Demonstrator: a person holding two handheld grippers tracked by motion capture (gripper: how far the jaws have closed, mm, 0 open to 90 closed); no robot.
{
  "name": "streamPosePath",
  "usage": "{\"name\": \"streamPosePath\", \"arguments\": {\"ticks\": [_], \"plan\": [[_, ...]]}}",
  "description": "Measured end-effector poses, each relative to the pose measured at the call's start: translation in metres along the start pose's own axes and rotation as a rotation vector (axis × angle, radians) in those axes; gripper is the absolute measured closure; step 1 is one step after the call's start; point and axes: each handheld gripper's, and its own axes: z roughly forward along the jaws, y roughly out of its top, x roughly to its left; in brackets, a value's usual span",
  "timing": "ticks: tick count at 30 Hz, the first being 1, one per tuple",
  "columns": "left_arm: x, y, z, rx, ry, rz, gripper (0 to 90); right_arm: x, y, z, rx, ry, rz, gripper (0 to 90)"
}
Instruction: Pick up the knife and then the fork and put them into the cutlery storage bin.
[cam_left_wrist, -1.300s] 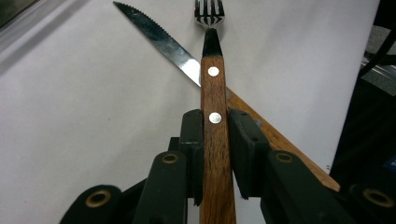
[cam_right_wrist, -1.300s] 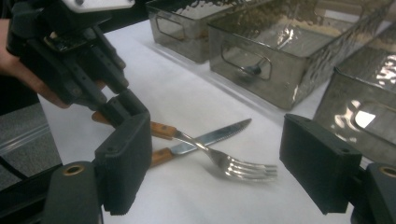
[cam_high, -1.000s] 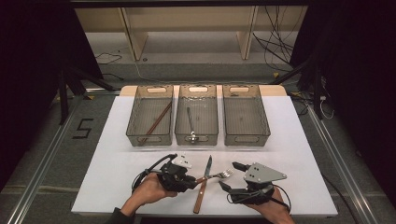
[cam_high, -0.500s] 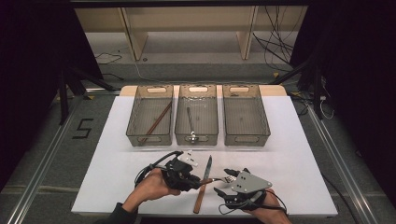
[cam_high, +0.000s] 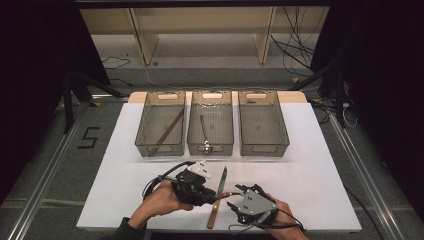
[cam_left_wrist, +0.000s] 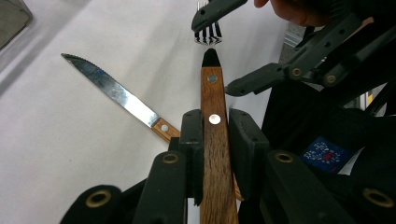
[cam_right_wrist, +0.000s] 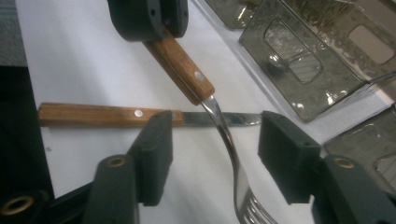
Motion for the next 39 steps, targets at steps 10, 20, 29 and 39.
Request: {"name": "streamPosePath", "arguments": {"ticks": [10,20,29,39], "plan": [[0.001,-0.001,-0.001,0.006,-0.033,-0.009,75.9,0.005,-0.001,0.002,0.020,-0.039,-0.085,65.4],[0.002,-0.001,-0.002,0.000,-0.067,-0.028,75.8,0.009,-0.001,0.000,0.020,-0.074,-0.168,81.8],[0.006,-0.002,-0.007,-0.015,-0.099,-0.045,75.0,0.018,0.001,0.000,0.035,-0.102,-0.275,88.4],[0.009,0.001,-0.029,-0.170,-0.019,-0.086,40.7,0.009,0.004,-0.007,0.050,-0.106,-0.243,89.1]]}}
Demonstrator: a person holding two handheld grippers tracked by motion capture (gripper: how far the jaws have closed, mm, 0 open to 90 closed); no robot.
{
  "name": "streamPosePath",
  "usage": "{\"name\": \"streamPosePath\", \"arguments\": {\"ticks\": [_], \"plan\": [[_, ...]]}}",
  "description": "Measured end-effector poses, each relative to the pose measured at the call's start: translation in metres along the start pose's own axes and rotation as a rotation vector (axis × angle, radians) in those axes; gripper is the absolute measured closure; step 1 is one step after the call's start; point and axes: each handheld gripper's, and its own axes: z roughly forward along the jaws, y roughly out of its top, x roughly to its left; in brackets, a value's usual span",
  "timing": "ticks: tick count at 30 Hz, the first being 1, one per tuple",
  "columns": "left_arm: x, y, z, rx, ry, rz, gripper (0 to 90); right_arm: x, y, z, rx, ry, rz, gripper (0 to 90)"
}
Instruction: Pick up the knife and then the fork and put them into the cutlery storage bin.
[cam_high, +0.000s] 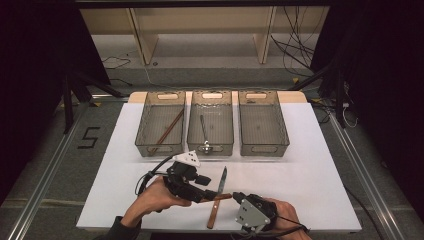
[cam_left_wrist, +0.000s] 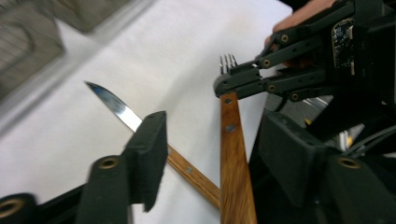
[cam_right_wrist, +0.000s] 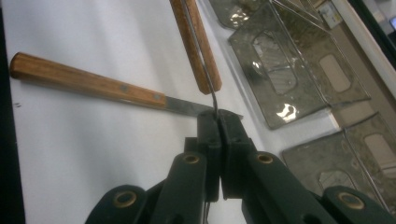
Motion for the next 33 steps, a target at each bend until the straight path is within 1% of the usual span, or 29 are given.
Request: {"name": "streamPosePath", "arguments": {"ticks": [2,4,8,11,12,15,17,18,20,22,24,26,28,29,30,33], "plan": [[0.000,0.001,-0.006,-0.037,0.019,-0.003,36.2,-0.005,-0.001,-0.002,0.004,0.003,0.032,89.1],[0.001,0.001,-0.012,-0.073,0.045,0.003,30.8,-0.013,-0.003,-0.004,-0.002,0.002,0.082,89.1],[0.002,0.001,-0.021,-0.132,0.086,-0.010,25.4,-0.033,-0.008,-0.009,-0.019,0.016,0.220,89.0],[0.003,0.000,-0.023,-0.162,0.105,-0.010,23.1,-0.048,-0.012,-0.012,-0.028,0.024,0.322,89.1],[0.004,-0.001,-0.023,-0.169,0.112,-0.006,22.5,-0.053,-0.013,-0.013,-0.032,0.028,0.353,89.0],[0.005,-0.004,-0.020,-0.191,0.134,-0.015,20.9,-0.070,-0.017,-0.015,-0.044,0.039,0.449,89.0],[0.007,-0.007,-0.017,-0.193,0.150,-0.023,20.3,-0.083,-0.020,-0.016,-0.064,0.042,0.519,89.0],[0.008,-0.009,-0.015,-0.196,0.161,-0.020,20.0,-0.089,-0.022,-0.017,-0.073,0.047,0.561,89.0],[0.009,-0.012,-0.011,-0.207,0.177,-0.017,19.2,-0.101,-0.024,-0.016,-0.093,0.045,0.625,89.0],[0.010,-0.018,-0.008,-0.215,0.179,-0.017,18.7,-0.112,-0.027,-0.015,-0.104,0.053,0.684,89.0],[0.011,-0.024,-0.006,-0.220,0.181,-0.016,18.3,-0.122,-0.027,-0.014,-0.110,0.061,0.728,88.9],[0.012,-0.031,-0.004,-0.229,0.193,-0.012,18.3,-0.130,-0.028,-0.012,-0.107,0.060,0.762,88.9],[0.014,-0.038,-0.002,-0.245,0.197,-0.011,18.3,-0.138,-0.028,-0.010,-0.109,0.069,0.804,88.9],[0.016,-0.043,-0.001,-0.252,0.204,-0.009,18.3,-0.141,-0.029,-0.009,-0.111,0.068,0.816,88.9],[0.017,-0.046,0.000,-0.250,0.209,-0.009,18.3,-0.145,-0.029,-0.007,-0.111,0.070,0.840,88.9],[0.020,-0.055,0.003,-0.251,0.235,-0.004,18.2,-0.153,-0.031,-0.003,-0.097,0.066,0.869,88.9]]}}
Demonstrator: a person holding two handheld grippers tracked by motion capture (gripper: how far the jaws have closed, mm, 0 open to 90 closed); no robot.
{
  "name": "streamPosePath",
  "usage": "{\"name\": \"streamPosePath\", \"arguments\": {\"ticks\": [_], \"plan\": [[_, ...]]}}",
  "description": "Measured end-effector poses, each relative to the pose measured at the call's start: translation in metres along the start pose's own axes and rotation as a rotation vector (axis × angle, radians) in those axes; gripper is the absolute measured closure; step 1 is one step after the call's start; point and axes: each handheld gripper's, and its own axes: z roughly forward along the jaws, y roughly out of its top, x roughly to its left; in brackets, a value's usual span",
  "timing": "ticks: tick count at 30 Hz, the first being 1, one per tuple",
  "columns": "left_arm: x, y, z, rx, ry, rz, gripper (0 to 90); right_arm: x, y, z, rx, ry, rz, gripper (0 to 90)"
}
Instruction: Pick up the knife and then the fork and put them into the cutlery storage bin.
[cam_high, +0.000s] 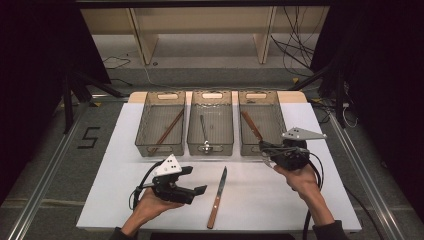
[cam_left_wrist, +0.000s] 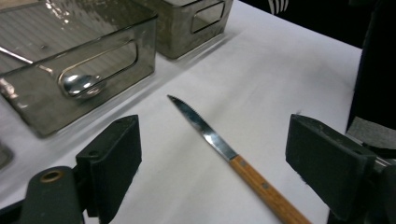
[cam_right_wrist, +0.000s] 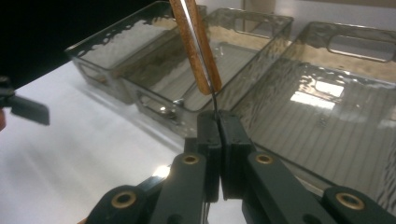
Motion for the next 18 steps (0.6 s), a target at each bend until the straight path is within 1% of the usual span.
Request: {"name": "streamPosePath", "arguments": {"ticks": [4,5,6,8,9,11,13,15,18], "plan": [[0.005,-0.011,-0.001,-0.019,0.006,-0.021,17.6,-0.008,0.007,0.005,0.012,-0.008,0.038,88.9],[0.006,-0.013,-0.002,-0.023,0.007,-0.024,17.5,-0.011,0.009,0.007,0.007,-0.008,0.047,88.9],[0.007,-0.016,-0.003,-0.029,0.007,-0.035,17.5,-0.013,0.011,0.007,0.011,-0.009,0.058,88.9],[0.009,-0.022,-0.003,-0.040,0.008,-0.041,17.4,-0.018,0.015,0.009,0.011,-0.017,0.070,88.9],[0.009,-0.024,-0.004,-0.045,0.008,-0.043,17.1,-0.020,0.017,0.010,0.010,-0.016,0.085,88.8],[0.010,-0.028,-0.006,-0.049,0.017,-0.032,17.0,-0.025,0.021,0.012,0.009,-0.017,0.105,88.9],[0.011,-0.031,-0.008,-0.061,0.020,-0.041,17.0,-0.028,0.025,0.014,0.011,-0.027,0.112,88.8],[0.011,-0.033,-0.010,-0.067,0.032,-0.035,16.9,-0.031,0.030,0.016,0.012,-0.031,0.122,88.8],[0.011,-0.037,-0.012,-0.084,0.042,-0.043,16.8,-0.035,0.036,0.020,0.018,-0.038,0.137,88.8]]}}
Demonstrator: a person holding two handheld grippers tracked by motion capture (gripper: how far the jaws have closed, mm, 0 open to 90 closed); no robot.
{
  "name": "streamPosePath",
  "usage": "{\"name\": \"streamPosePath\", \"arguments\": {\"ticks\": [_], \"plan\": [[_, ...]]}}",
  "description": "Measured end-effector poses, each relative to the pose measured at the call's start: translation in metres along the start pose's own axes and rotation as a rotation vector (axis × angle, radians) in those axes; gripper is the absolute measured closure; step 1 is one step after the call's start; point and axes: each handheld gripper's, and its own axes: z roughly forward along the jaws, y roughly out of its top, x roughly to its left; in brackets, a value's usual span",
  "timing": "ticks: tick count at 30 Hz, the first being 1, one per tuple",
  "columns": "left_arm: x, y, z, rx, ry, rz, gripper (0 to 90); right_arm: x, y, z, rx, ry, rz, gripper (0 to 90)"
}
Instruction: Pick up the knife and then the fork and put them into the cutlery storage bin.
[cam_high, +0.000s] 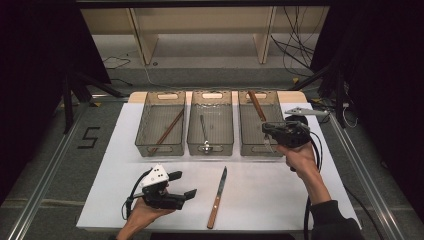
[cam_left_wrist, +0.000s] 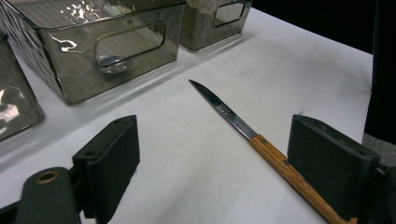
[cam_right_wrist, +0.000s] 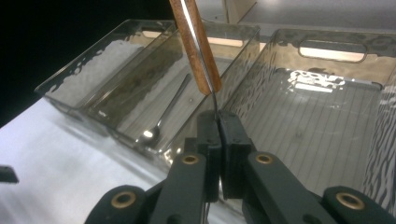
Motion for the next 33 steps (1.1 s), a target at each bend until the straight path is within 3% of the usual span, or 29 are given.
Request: {"name": "streamPosePath", "arguments": {"ticks": [7,20,33], "plan": [[-0.002,-0.004,0.000,0.018,0.035,0.041,16.8,-0.009,0.014,0.014,0.019,-0.030,0.022,88.8],[-0.001,-0.010,-0.007,-0.001,0.069,0.028,16.8,-0.028,0.031,0.032,0.020,-0.093,0.073,88.7],[-0.001,-0.012,-0.006,0.012,0.069,0.041,16.5,-0.040,0.030,0.052,0.060,-0.151,0.101,88.5]]}}
